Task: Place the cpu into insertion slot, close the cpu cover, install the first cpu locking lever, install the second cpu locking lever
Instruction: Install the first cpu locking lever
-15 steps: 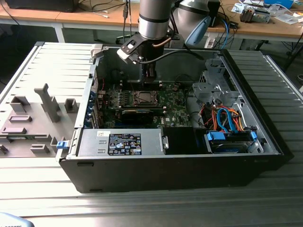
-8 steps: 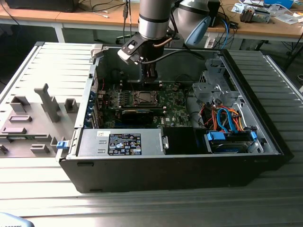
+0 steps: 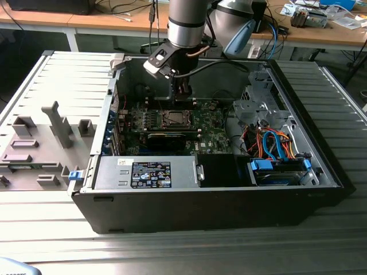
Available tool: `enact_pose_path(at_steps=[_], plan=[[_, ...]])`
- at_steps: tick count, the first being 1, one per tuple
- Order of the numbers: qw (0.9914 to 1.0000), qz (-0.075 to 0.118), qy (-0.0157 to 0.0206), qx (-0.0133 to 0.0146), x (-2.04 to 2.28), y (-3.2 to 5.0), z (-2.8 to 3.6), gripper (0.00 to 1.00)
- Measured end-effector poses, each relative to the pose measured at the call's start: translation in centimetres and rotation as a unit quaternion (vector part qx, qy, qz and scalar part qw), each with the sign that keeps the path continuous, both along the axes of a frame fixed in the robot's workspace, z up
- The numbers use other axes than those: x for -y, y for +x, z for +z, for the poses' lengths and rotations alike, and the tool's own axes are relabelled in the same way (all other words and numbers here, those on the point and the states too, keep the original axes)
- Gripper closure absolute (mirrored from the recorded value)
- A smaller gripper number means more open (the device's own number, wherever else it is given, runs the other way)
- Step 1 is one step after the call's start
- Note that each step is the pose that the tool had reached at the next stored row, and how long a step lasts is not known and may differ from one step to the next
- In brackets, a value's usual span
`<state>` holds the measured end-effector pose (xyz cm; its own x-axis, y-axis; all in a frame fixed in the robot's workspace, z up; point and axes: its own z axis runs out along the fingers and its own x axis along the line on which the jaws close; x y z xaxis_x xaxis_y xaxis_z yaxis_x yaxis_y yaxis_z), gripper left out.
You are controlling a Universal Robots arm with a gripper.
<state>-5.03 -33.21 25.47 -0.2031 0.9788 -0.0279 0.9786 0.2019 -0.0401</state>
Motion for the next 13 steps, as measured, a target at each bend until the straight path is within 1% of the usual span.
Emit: enact_pose_path(at_steps=[4, 5, 6, 7, 8, 12, 13], plan=[[0.99996, 0.009, 0.0000, 0.0000, 0.00, 0.00, 0.00, 0.89], [0.99984, 0.018, 0.0000, 0.0000, 0.00, 0.00, 0.00, 0.89], [0.99944, 0.033, 0.0000, 0.0000, 0.00, 0.00, 0.00, 0.89], [0.99904, 0.044, 0.0000, 0.0000, 0.00, 0.00, 0.00, 0.89], [0.99874, 0.050, 0.0000, 0.0000, 0.00, 0.00, 0.00, 0.89], [0.99823, 0.059, 0.0000, 0.0000, 0.00, 0.00, 0.00, 0.89], [0.99795, 0.064, 0.0000, 0.0000, 0.00, 0.00, 0.00, 0.89]])
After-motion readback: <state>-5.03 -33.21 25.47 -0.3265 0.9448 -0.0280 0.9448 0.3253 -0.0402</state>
